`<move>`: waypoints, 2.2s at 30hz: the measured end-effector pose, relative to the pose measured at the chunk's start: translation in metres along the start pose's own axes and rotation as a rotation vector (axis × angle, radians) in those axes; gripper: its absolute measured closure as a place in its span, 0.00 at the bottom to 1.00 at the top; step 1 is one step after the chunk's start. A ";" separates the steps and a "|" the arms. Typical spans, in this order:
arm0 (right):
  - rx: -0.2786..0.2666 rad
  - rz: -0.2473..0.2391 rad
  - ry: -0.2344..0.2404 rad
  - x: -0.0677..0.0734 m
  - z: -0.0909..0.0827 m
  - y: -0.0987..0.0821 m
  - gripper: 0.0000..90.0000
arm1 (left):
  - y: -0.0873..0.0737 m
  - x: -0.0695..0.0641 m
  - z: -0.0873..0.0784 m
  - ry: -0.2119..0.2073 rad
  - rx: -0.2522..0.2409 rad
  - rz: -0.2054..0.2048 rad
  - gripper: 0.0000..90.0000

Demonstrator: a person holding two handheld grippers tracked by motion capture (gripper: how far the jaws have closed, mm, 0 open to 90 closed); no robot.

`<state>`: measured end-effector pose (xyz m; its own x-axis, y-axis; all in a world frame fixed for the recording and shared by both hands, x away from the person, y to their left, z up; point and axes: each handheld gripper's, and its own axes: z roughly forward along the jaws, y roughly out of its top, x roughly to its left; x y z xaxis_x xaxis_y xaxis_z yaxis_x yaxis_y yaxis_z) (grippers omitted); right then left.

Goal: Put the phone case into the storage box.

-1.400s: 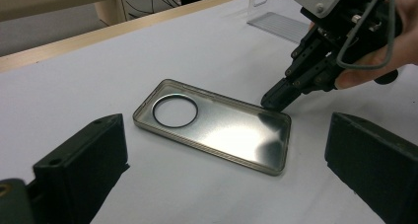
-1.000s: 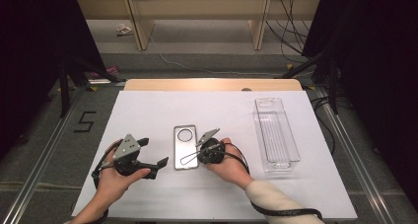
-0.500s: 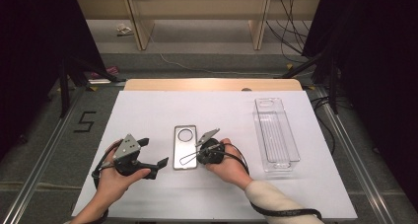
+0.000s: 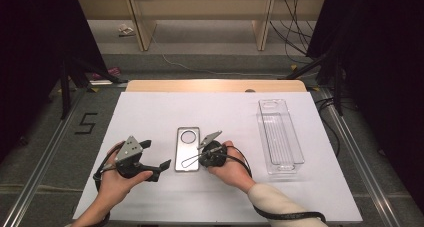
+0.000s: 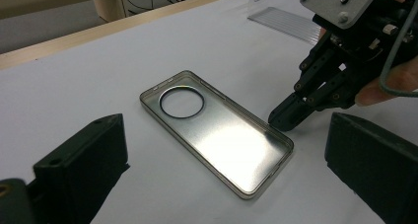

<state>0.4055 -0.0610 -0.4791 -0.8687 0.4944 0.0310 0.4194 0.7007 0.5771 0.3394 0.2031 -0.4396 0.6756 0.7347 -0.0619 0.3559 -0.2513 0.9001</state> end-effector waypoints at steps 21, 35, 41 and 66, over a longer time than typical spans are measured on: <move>-0.182 0.058 -0.083 -0.009 -0.027 0.002 0.50 | 0.000 0.000 0.000 -0.003 0.004 0.002 0.02; -0.365 0.064 -0.080 -0.018 -0.068 -0.015 0.33 | -0.001 0.000 0.001 -0.003 0.007 0.005 0.02; -0.393 0.083 -0.076 -0.020 -0.080 -0.027 0.29 | 0.000 0.000 0.000 -0.003 0.005 0.005 0.02; -0.475 0.139 -0.097 -0.028 -0.122 -0.080 0.23 | 0.000 -0.001 0.002 -0.003 0.013 0.014 0.03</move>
<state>0.3641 -0.1939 -0.4267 -0.7751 0.6278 0.0708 0.3432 0.3243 0.8815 0.3400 0.2012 -0.4407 0.6827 0.7289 -0.0508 0.3548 -0.2700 0.8951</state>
